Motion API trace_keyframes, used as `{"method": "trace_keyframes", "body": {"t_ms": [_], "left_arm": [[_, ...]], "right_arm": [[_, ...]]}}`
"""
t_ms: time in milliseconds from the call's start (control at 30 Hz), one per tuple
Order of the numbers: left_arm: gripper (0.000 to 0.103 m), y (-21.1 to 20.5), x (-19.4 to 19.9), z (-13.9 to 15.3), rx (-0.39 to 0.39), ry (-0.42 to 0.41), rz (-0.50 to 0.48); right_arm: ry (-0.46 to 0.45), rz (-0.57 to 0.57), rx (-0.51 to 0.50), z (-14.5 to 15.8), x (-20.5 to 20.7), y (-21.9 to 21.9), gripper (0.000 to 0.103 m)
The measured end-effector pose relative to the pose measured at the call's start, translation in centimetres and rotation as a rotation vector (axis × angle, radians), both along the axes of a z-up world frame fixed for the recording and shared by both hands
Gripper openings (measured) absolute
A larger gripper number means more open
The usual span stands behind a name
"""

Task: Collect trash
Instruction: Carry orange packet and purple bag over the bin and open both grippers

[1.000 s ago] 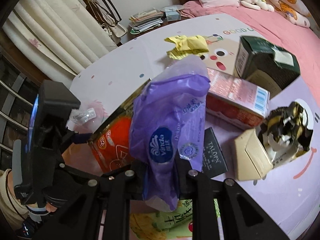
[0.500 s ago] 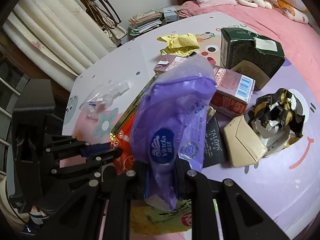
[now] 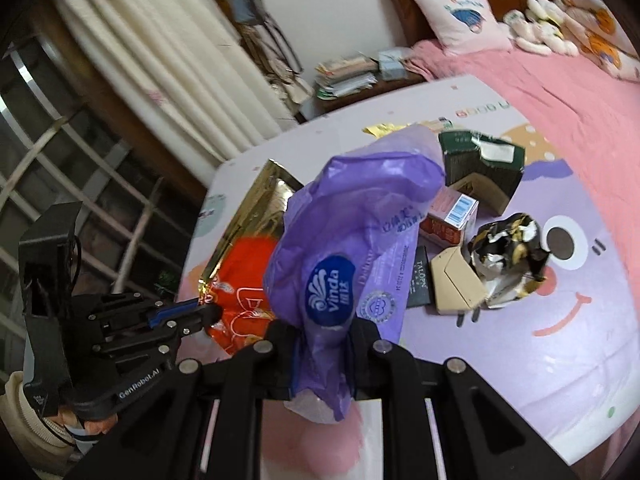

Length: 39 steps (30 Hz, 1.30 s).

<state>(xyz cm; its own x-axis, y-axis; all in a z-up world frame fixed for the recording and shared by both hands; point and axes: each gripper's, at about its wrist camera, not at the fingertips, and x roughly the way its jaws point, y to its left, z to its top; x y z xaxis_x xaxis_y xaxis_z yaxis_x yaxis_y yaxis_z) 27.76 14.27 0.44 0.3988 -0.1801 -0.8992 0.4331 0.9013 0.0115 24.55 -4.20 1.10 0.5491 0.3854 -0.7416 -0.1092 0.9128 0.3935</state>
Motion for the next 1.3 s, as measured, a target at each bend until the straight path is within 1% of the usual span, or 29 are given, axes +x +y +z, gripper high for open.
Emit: {"method": "trace_keyframes", "body": {"t_ms": [167, 200, 300, 433, 533, 667, 767, 867, 967, 1100, 1233, 1300], "left_arm": [[0.003, -1.1, -6.7, 3.0, -0.030, -0.056, 0.106], [0.003, -1.6, -7.5, 3.0, -0.036, -0.061, 0.120], [0.003, -3.5, -11.6, 3.3, -0.053, -0.057, 0.152], [0.003, -6.6, -16.3, 2.2, -0.061, -0.018, 0.168], [0.003, -9.0, -19.4, 0.2, -0.060, 0.034, 0.165], [0.003, -12.0, -23.5, -3.5, -0.042, 0.131, 0.156], [0.003, -13.6, -25.3, -6.2, -0.013, 0.186, 0.137], [0.003, -15.4, -27.3, -9.7, 0.018, 0.232, 0.096], [0.003, -16.2, -27.9, -13.1, 0.033, 0.274, 0.081], [0.004, -16.5, -28.1, -19.5, 0.050, 0.326, 0.090], [0.004, -16.7, -27.8, -26.5, 0.069, 0.361, 0.102], [0.004, -16.8, -27.6, -29.5, 0.073, 0.378, 0.108]], "right_arm": [[-0.045, 0.105, 0.005, 2.1, -4.7, -1.7, 0.016], [-0.049, 0.122, 0.004, 2.4, -5.6, -2.2, 0.016], [-0.055, 0.157, 0.002, 3.0, -8.7, -4.2, 0.016], [-0.034, 0.188, -0.010, 2.5, -12.7, -7.1, 0.016], [0.013, 0.197, -0.027, 0.9, -15.6, -9.4, 0.016], [0.114, 0.182, -0.037, -2.7, -19.0, -12.1, 0.016], [0.198, 0.160, -0.039, -6.0, -21.2, -13.4, 0.016], [0.271, 0.144, -0.050, -9.6, -22.9, -13.9, 0.016], [0.319, 0.132, -0.058, -13.0, -24.2, -13.7, 0.016], [0.387, 0.091, -0.078, -19.6, -24.9, -13.1, 0.016], [0.453, 0.054, -0.088, -27.7, -24.4, -12.5, 0.016], [0.483, 0.036, -0.093, -31.8, -23.9, -12.2, 0.016]]}}
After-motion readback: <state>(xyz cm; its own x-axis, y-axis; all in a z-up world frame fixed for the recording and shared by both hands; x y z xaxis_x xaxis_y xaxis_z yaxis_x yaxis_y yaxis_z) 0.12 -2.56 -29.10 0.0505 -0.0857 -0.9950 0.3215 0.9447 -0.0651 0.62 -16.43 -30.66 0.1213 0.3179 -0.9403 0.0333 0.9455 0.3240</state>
